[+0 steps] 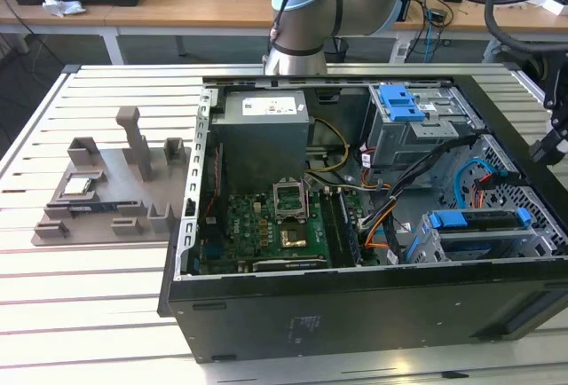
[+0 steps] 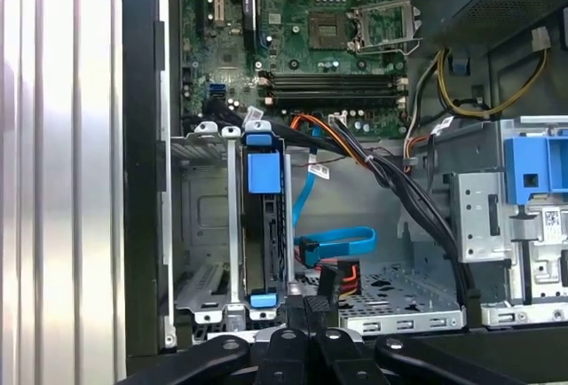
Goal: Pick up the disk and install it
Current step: 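Insert the first disk wire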
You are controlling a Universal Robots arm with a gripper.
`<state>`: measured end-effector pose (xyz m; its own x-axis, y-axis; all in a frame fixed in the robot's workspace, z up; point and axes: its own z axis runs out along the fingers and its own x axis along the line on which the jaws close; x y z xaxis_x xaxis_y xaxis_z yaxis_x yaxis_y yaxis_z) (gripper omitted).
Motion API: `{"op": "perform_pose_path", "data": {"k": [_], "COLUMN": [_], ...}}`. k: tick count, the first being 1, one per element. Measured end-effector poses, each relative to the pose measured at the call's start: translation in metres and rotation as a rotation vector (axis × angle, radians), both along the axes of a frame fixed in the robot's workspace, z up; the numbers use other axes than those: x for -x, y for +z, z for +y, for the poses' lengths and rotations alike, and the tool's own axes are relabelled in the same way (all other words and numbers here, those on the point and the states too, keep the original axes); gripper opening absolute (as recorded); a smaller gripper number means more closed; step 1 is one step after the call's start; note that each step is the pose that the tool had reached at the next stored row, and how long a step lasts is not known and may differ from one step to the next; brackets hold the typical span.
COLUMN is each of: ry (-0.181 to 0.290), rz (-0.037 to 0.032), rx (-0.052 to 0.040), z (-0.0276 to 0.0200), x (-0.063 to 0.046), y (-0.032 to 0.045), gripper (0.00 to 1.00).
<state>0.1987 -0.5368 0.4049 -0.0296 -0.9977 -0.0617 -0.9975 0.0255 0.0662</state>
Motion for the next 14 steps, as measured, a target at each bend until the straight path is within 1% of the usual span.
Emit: {"op": "perform_pose_path", "data": {"k": [1, 5, 7, 9, 10, 12, 14], "ry": [0.0, 0.0, 0.0, 0.0, 0.0, 0.0, 0.0], "rz": [-0.0001, -0.0001, -0.0001, 0.0, -0.0001, -0.0001, -0.0001], "rx": [0.0001, 0.0, 0.0001, 0.0013, 0.0083, 0.0146, 0.0215], "z": [0.0002, 0.0002, 0.0002, 0.0005, 0.0018, 0.005, 0.0092], "x": [-0.0005, -0.0006, -0.0006, -0.0005, -0.0006, -0.0006, -0.0006], "y": [-0.0044, -0.0046, -0.0047, -0.006, -0.0074, -0.0103, -0.0133], "gripper": [0.11, 0.11, 0.24, 0.24, 0.24, 0.24, 0.24]}}
